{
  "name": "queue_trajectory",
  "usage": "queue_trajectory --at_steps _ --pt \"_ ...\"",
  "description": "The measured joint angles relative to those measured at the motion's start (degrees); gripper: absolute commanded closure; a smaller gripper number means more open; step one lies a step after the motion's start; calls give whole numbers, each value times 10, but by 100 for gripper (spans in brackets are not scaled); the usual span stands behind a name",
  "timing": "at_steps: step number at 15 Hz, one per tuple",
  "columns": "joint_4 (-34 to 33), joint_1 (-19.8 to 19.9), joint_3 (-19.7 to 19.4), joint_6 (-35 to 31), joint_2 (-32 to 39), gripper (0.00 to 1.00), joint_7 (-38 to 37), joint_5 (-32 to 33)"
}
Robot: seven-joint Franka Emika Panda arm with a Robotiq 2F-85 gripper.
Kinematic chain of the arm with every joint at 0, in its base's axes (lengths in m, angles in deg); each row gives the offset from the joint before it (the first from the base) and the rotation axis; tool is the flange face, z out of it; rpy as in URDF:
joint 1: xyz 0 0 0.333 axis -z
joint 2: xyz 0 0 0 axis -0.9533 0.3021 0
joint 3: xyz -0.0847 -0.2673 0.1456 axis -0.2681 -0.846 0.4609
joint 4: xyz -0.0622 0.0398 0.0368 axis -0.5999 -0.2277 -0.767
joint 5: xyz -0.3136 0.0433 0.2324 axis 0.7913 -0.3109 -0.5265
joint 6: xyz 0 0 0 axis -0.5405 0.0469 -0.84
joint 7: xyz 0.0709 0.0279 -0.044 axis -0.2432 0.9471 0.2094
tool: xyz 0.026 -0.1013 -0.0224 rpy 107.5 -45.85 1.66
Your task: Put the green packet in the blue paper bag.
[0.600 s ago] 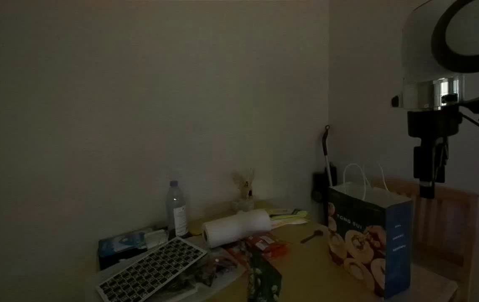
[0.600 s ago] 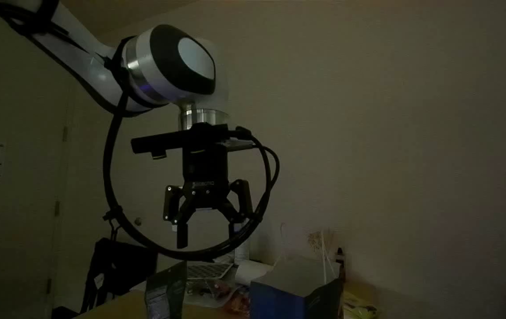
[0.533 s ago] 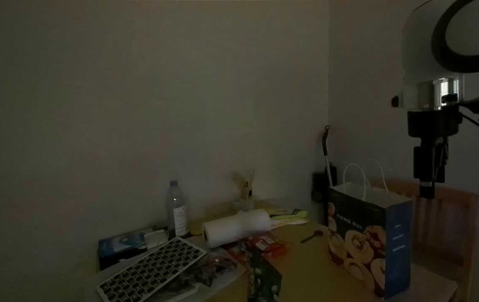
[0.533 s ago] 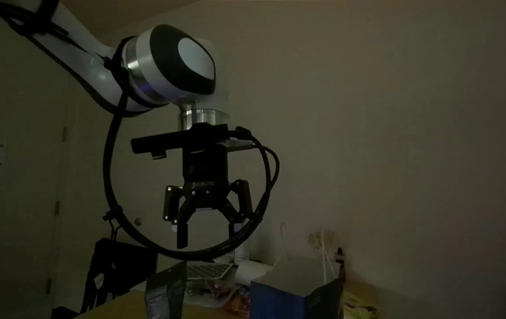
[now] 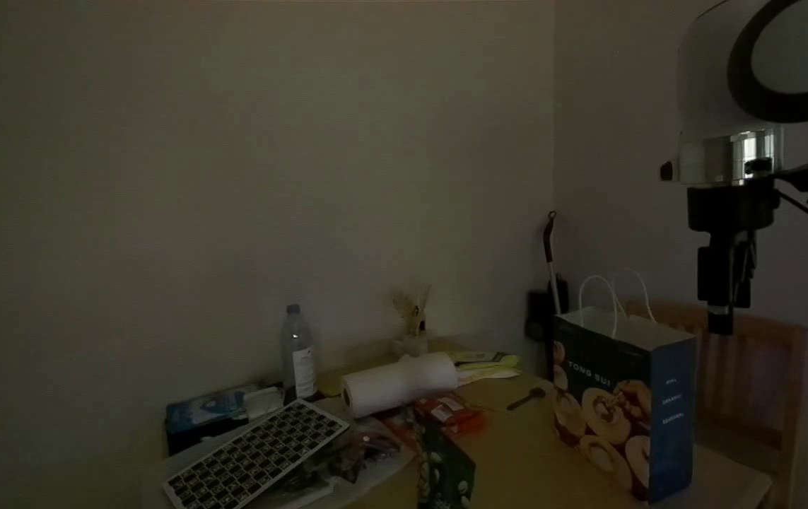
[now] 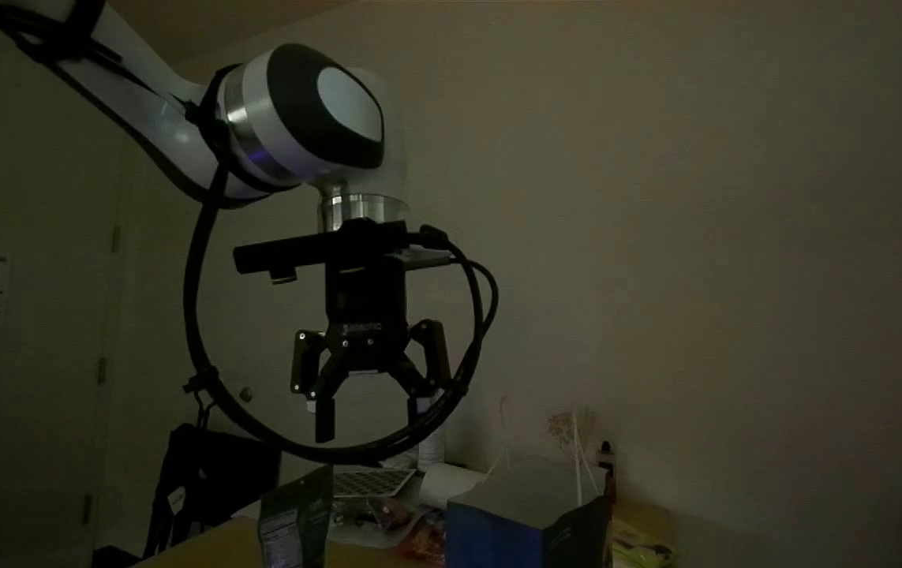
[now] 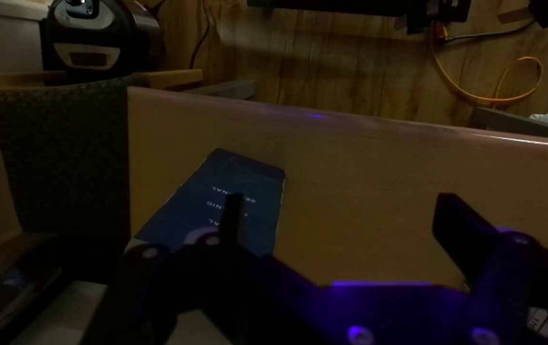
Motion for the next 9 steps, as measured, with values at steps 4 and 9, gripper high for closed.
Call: queue_trajectory --at_steps 4,9 --pt "10 -24 18 -18 9 0 -15 -11" --pt "46 -106 123 -149 89 0 -126 -51"
